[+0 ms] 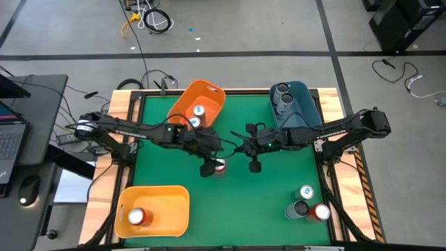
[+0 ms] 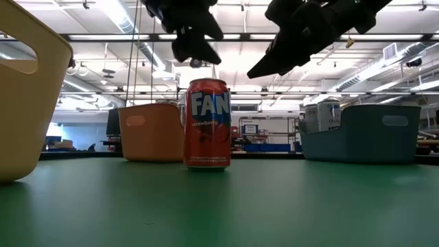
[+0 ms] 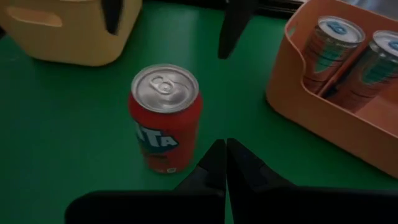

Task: Sort soda cans
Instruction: Put the top orange soda can into the yellow bin

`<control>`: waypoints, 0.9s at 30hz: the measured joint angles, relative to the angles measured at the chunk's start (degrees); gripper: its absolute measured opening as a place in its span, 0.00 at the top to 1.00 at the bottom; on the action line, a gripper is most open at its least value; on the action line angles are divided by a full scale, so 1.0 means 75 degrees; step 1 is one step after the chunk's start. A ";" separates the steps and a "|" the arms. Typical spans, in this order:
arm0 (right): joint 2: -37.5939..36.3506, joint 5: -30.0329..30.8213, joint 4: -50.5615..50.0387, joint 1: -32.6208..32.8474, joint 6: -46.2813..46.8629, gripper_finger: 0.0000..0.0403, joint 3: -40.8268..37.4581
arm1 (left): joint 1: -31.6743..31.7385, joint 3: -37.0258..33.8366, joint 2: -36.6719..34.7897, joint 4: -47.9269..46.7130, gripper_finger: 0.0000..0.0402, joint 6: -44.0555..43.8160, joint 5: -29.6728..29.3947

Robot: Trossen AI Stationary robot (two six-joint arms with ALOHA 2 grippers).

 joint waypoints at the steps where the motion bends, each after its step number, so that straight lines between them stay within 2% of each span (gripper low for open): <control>1: 0.0000 -0.0002 0.0012 0.0042 0.0003 1.00 0.0000 | 0.0000 -0.0002 0.0012 -0.0104 0.24 -0.0096 0.0075; 8: 0.0000 0.0000 0.0006 0.0203 0.0095 1.00 0.0000 | 0.0000 -0.0010 0.0366 -0.0346 0.24 -0.0229 -0.0093; 13: 0.0000 0.0000 0.0006 0.0239 0.0175 1.00 0.0000 | -0.0024 -0.0009 0.0694 -0.0437 0.24 -0.0302 0.0184; 24: 0.0000 0.0000 -0.0012 0.0245 0.0175 1.00 0.0000 | -0.0041 -0.0003 0.0757 -0.0603 0.24 -0.0420 0.0253; 27: 0.0000 0.0000 -0.0019 0.0245 0.0175 1.00 0.0000 | -0.0041 -0.0003 0.0757 -0.0545 0.24 -0.0038 0.0233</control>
